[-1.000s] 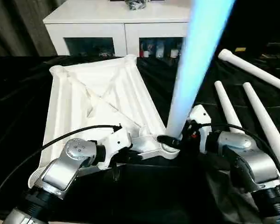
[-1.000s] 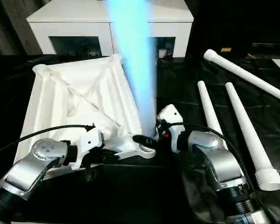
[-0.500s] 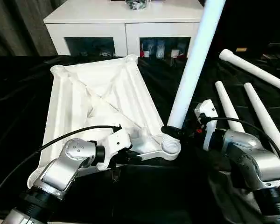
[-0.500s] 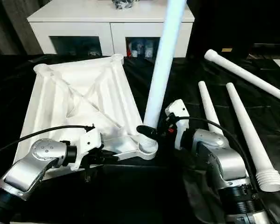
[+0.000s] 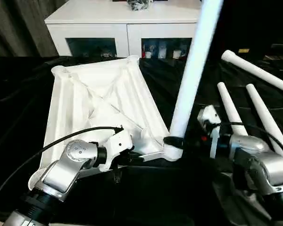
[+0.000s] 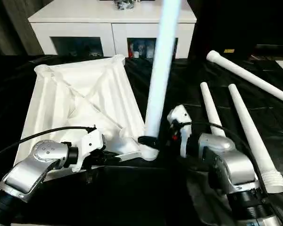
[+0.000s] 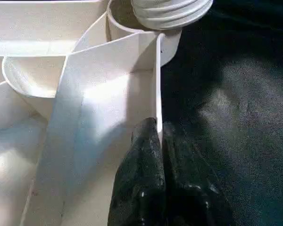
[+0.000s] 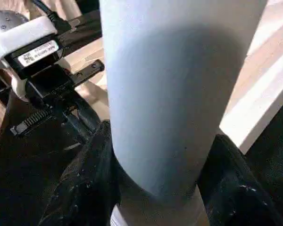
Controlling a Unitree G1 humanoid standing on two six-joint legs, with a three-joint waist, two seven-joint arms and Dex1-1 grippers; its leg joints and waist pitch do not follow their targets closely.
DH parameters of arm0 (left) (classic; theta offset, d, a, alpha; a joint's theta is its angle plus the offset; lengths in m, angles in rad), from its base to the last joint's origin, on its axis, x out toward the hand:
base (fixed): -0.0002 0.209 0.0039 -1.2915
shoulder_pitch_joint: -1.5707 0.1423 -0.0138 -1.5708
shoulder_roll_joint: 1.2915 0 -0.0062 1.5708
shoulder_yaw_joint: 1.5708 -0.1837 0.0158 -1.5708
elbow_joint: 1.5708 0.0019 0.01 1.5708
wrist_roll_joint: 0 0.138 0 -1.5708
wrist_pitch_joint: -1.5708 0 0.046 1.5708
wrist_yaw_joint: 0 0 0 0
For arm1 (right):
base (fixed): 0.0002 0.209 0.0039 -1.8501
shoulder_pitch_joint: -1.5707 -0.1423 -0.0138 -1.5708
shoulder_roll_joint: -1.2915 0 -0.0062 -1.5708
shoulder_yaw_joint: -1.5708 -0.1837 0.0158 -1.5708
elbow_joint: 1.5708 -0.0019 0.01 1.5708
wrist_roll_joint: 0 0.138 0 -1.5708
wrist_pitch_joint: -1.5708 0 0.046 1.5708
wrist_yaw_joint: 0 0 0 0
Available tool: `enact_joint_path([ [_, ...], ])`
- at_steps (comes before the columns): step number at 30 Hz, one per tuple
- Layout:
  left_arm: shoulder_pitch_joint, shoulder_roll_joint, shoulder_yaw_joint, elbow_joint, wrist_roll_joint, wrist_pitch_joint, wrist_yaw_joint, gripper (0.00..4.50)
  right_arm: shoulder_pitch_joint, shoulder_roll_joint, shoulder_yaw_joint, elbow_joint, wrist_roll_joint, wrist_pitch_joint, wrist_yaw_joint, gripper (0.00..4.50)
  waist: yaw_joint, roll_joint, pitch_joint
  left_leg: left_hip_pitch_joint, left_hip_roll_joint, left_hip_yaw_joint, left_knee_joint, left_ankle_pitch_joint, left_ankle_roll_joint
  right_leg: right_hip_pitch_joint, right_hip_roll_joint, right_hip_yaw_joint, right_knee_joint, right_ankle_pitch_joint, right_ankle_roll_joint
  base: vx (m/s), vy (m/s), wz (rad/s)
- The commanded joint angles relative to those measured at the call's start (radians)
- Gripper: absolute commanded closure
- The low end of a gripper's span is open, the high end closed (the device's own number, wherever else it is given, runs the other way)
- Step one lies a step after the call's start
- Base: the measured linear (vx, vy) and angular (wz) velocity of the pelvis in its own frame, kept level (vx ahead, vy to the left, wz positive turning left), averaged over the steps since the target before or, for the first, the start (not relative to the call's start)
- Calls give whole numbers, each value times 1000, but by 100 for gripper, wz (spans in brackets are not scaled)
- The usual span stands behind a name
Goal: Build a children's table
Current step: Insert table leg to table base
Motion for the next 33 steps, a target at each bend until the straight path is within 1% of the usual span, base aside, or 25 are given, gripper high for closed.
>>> enact_joint_path([
  [1,-6,2,-1,-6,-6,-24,-7,450,-11,-5,22,13,-38,-21,2,261,4,-14,-78,14,73,-32,-70,-140,73,53,-67,55,-71,-211,-217,0,0,0],
  [3,-8,4,-1,-4,-6,-24,-10,450,-18,-1,27,27,-48,-28,-3,261,3,-16,-79,14,72,-32,-70,-142,70,54,-67,55,-70,-202,-219,0,0,0],
  [4,-9,5,-1,-3,-6,-26,-11,450,-27,5,31,43,-61,-41,-12,261,4,-11,-80,15,72,-33,-70,-147,68,53,-67,55,-70,-198,-221,0,0,0],
  [6,-11,6,-1,-1,-5,-27,-13,450,-45,20,31,71,-72,-60,-31,261,0,-14,-80,15,71,-33,-72,-157,61,53,-65,54,-70,-196,-226,0,0,0],
  [9,-15,5,-1,4,-4,-28,-14,450,-74,41,19,115,-75,-79,-53,261,0,-14,-81,16,71,-32,-71,-167,56,53,-67,54,-70,-193,-232,0,0,0],
  [11,-16,4,-1,6,-4,-28,-13,450,-83,48,12,134,-74,-85,-58,261,-1,-15,-82,15,71,-33,-71,-163,55,56,-67,54,-68,-183,-233,0,0,0],
  [12,-16,4,0,6,-3,-28,-13,450,-84,53,7,143,-72,-86,-60,261,-1,-17,-82,13,71,-33,-70,-156,58,57,-67,54,-66,-173,-235,0,0,0],
  [14,-17,3,1,7,-3,-27,-12,450,-83,58,0,150,-67,-86,-62,261,-2,-17,-82,13,71,-33,-70,-155,62,57,-67,54,-66,-174,-234,0,0,0],
  [18,-18,-1,6,11,-2,-30,-9,450,-59,74,-17,164,-47,-87,-51,261,-4,-17,-81,13,72,-33,-71,-173,55,56,-67,54,-69,-197,-232,0,0,0],
  [19,-19,-1,8,13,-2,-31,-8,450,-28,80,-23,161,-37,-92,-53,261,-3,-13,-81,16,72,-32,-71,-177,54,54,-67,54,-71,-198,-229,0,0,0],
  [20,-19,-1,9,14,-2,-31,-7,450,-17,84,-27,162,-37,-98,-59,261,-2,-8,-81,16,73,-33,-71,-180,52,54,-68,55,-71,-196,-229,0,0,0],
  [21,-19,-1,9,15,-2,-32,-7,450,-12,86,-30,163,-37,-101,-63,261,-2,-12,-82,16,73,-33,-72,-181,52,55,-67,54,-70,-187,-230,0,0,0],
  [22,-19,0,10,16,-3,-32,-7,450,-7,90,-34,165,-35,-105,-68,261,0,-4,-83,16,73,-35,-72,-181,49,55,-66,53,-67,-177,-232,0,0,0],
  [23,-20,0,12,17,-4,-32,-8,450,8,98,-45,169,-34,-119,-81,261,-2,-7,-83,16,73,-34,-73,-183,49,54,-64,53,-68,-172,-233,0,0,0],
  [24,-20,-1,14,18,-5,-33,-5,450,19,108,-59,169,-30,-129,-93,261,-3,-2,-81,17,73,-34,-75,-202,45,52,-64,53,-71,-176,-234,0,0,0],
  [25,-20,-1,14,18,-5,-33,-5,450,19,108,-59,169,-30,-129,-93,261,-3,0,-82,17,72,-35,-74,-209,42,54,-65,53,-70,-179,-234,0,0,0],
  [26,-24,-3,17,22,-5,-34,-2,450,40,125,-84,165,-23,-149,-118,261,-2,3,-82,17,72,-36,-75,-225,36,55,-67,52,-71,-191,-233,0,0,0],
  [27,-27,-6,21,27,-6,-35,3,450,52,132,-93,161,-21,-160,-128,261,-3,11,-81,19,72,-37,-77,-245,29,52,-66,52,-75,-206,-228,0,0,0],
  [28,-28,-7,23,29,-6,-35,6,450,57,135,-97,158,-21,-165,-133,261,-4,6,-81,20,72,-37,-78,-260,23,54,-66,52,-78,-216,-222,0,0,0],
  [29,-32,-9,26,34,-6,-36,9,450,71,143,-104,153,-22,-179,-144,261,-3,14,-82,20,71,-39,-79,-267,20,53,-66,51,-77,-220,-222,0,0,0],
  [30,-36,-13,30,41,-6,-38,14,450,90,154,-111,145,-22,-199,-157,261,-6,10,-80,20,72,-38,-81,-283,16,53,-65,51,-80,-234,-216,0,0,0],
  [31,-36,-13,30,41,-6,-38,14,450,90,154,-111,145,-22,-199,-157,261,-4,17,-81,22,72,-39,-81,-292,12,52,-66,51,-80,-242,-213,0,0,0],
  [32,-39,-17,33,46,-5,-39,19,450,102,159,-114,139,-24,-210,-164,261,-6,12,-81,22,71,-39,-82,-302,11,52,-65,51,-82,-253,-208,0,0,0],
  [33,-42,-19,34,50,-5,-40,22,450,112,164,-116,134,-28,-225,-170,261,-7,17,-80,20,71,-39,-83,-305,10,52,-65,51,-84,-262,-201,0,0,0],
])
